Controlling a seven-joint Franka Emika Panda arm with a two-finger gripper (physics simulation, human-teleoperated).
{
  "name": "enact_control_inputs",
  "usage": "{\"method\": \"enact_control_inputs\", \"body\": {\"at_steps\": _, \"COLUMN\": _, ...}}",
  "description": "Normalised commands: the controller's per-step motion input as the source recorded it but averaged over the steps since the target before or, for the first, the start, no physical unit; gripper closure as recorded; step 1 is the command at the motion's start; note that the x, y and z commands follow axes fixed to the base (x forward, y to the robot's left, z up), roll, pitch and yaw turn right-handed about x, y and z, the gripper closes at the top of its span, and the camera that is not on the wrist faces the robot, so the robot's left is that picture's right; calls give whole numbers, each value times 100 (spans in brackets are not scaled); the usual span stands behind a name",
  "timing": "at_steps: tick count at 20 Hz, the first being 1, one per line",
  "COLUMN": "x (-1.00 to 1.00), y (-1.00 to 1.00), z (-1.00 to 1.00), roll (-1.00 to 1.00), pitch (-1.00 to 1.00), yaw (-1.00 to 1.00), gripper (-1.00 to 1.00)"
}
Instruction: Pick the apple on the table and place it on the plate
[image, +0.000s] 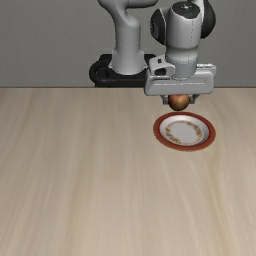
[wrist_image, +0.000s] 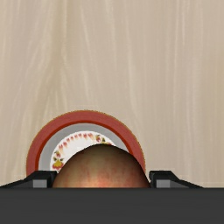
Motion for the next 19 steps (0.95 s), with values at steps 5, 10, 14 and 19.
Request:
{"method": "enact_control_inputs", "body": {"at_steps": 5, "x": -60, "y": 40, "z": 0, "roll": 0, "pitch": 0, "yaw": 0, "gripper": 100}}
{"method": "enact_control_inputs", "body": {"at_steps": 10, "x": -20, "y": 0, "z": 0, "roll": 0, "pitch": 0, "yaw": 0, "gripper": -100}}
{"method": "enact_control_inputs", "body": {"at_steps": 14, "x": 0, "y": 0, "z": 0, "roll": 0, "pitch": 0, "yaw": 0, "gripper": -100}}
{"method": "enact_control_inputs", "body": {"at_steps": 19, "x": 0, "y": 0, "z": 0, "roll": 0, "pitch": 0, "yaw": 0, "gripper": -100}}
